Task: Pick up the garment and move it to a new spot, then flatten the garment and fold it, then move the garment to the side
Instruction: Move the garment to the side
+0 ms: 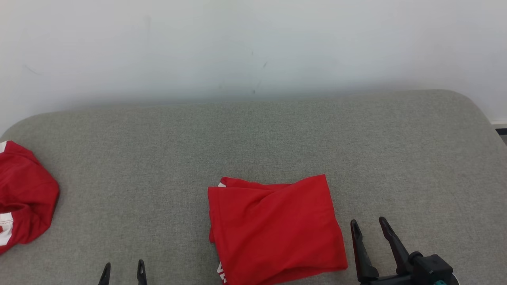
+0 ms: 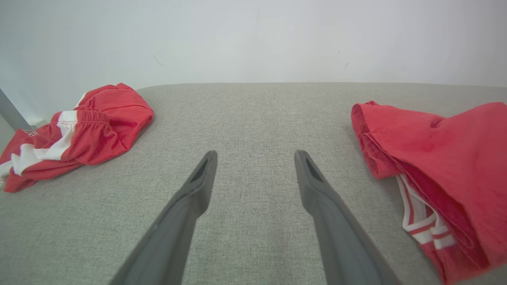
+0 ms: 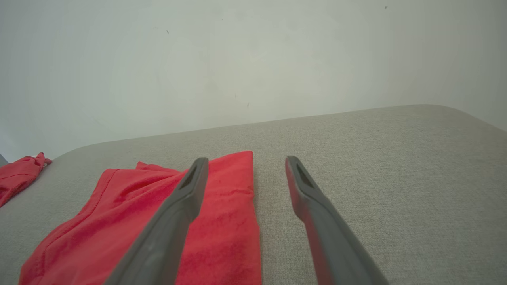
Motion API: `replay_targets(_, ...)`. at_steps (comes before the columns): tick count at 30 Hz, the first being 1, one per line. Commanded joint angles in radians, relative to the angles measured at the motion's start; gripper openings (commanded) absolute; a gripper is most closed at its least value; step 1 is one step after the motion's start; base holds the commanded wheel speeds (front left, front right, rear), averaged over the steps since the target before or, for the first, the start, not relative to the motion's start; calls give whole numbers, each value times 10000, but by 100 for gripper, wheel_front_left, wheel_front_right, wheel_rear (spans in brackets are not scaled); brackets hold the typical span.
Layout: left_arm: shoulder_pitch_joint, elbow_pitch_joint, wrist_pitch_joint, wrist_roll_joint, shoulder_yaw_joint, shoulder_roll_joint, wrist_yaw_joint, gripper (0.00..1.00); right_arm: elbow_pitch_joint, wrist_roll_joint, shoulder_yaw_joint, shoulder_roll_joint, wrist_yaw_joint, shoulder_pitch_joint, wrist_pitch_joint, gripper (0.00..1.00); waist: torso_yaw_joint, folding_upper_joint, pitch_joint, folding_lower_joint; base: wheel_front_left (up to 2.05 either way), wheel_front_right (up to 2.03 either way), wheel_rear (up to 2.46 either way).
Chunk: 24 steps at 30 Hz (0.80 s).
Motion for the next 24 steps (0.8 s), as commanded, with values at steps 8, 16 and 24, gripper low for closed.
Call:
replay_targets(8,46,15,-32,71,42,-4,27,100,33,76,5,30,-25,48,-45,100,-5,0,2,0,0,0,0)
replay_targets(16,63,9,-32,41,48,-4,36,100,37,55,-11,31,-25,96,-45,100,5,0,2,0,0,0,0)
replay_targets(24,83,7,-32,-28,53,-4,44,100,94,35,57,31,-25,13,-46,100,19,0,-4,0,0,0,0)
